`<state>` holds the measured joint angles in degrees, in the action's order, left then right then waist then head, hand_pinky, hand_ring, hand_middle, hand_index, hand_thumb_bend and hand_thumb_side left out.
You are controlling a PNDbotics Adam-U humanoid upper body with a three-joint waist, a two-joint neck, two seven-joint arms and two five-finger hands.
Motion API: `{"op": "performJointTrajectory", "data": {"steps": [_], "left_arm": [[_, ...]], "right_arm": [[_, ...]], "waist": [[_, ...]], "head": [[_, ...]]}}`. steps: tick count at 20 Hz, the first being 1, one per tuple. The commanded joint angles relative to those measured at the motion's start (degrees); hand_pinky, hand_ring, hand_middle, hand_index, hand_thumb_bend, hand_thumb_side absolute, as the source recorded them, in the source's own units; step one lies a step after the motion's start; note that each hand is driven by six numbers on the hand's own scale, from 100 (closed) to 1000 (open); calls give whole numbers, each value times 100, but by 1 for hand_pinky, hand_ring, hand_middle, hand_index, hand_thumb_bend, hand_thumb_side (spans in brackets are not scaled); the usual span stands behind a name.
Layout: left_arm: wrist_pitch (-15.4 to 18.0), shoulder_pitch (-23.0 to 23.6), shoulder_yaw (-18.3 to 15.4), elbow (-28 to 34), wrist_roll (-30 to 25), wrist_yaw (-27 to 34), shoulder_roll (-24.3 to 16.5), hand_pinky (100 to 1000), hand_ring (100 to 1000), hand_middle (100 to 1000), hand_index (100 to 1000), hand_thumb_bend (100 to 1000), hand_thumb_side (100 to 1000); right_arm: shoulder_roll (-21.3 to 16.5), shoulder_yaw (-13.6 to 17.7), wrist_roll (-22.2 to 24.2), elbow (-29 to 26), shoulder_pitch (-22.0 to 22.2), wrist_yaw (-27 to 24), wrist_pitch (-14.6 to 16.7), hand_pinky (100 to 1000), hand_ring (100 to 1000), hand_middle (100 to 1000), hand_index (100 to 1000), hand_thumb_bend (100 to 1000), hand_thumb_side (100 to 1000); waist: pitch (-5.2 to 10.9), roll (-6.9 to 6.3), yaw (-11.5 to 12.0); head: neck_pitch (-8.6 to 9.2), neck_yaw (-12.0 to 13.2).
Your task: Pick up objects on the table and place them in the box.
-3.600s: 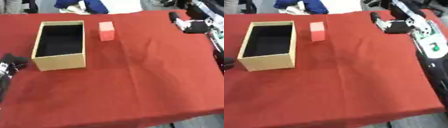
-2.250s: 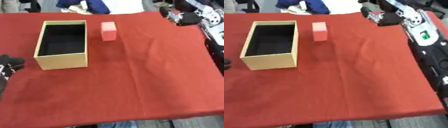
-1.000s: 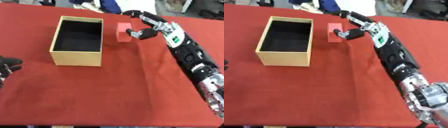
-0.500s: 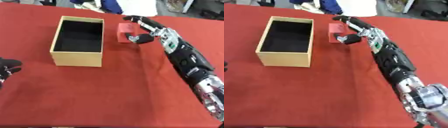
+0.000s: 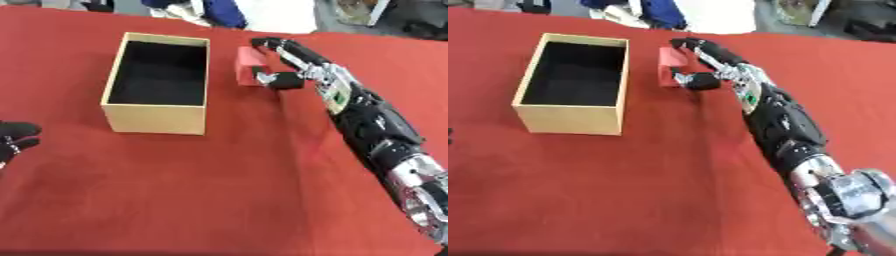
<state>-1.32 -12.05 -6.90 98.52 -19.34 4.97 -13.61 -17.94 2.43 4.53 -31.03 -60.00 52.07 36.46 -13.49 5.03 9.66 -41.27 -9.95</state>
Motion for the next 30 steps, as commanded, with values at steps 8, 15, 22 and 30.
{"op": "performJointTrajectory", "data": {"steps": [8, 15, 22, 30], "left_arm": [[-16, -60, 11, 73, -14, -14, -41, 842, 819, 669, 635, 362, 801], [-31, -37, -3, 69, 5, -10, -25, 842, 821, 670, 634, 364, 800], [-46, 12, -18, 64, 24, 10, -26, 842, 822, 670, 634, 365, 795], [-56, 70, -10, 47, 29, 63, -48, 841, 823, 671, 634, 367, 790]], "right_arm": [[-27, -1, -392, -75, 23, 84, -40, 782, 860, 500, 865, 109, 239], [-33, 2, -1030, -267, 50, -221, -135, 643, 624, 253, 624, 114, 100], [-98, -158, -849, -781, -45, -963, 52, 631, 575, 232, 616, 109, 100], [-24, -553, 74, -1661, -249, -2155, 202, 636, 573, 235, 614, 179, 100]], "waist": [[70, -48, -45], [100, -58, -90], [193, -70, -173], [344, -78, -205]], "head": [[57, -11], [37, -4], [-21, 19], [-70, 22]]}}
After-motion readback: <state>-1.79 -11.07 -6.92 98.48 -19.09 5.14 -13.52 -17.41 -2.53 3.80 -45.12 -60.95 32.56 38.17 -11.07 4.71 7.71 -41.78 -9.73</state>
